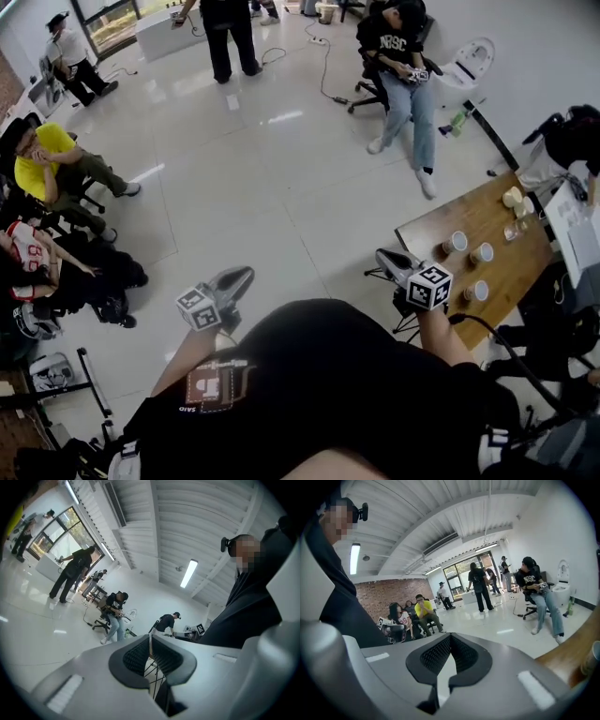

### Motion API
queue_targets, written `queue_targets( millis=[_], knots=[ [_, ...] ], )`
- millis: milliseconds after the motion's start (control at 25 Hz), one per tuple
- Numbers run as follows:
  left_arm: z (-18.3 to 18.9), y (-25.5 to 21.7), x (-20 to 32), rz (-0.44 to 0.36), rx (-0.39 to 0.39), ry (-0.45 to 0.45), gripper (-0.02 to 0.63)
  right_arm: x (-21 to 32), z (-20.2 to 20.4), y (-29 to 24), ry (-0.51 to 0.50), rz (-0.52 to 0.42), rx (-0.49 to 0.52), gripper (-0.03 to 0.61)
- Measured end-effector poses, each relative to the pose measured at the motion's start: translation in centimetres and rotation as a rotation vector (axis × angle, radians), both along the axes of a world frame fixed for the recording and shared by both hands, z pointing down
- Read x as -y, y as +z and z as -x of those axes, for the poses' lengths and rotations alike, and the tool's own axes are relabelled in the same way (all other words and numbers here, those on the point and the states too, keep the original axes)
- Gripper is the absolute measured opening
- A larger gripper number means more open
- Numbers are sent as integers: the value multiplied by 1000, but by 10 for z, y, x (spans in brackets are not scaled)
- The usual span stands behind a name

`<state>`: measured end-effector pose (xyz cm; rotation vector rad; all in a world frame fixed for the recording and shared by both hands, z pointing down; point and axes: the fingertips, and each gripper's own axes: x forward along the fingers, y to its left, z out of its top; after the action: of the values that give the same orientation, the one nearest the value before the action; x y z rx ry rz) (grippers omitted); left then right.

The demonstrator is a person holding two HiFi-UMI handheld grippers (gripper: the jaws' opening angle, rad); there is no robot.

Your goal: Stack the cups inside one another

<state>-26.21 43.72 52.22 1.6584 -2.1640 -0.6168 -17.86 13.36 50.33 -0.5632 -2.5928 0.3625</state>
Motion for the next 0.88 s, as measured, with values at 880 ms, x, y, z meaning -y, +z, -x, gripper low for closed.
queue_targets(
  millis=[880],
  knots=[
    [-129, -18, 383, 103, 72, 620, 15, 271, -272, 30, 572, 61, 68, 14]
  ],
)
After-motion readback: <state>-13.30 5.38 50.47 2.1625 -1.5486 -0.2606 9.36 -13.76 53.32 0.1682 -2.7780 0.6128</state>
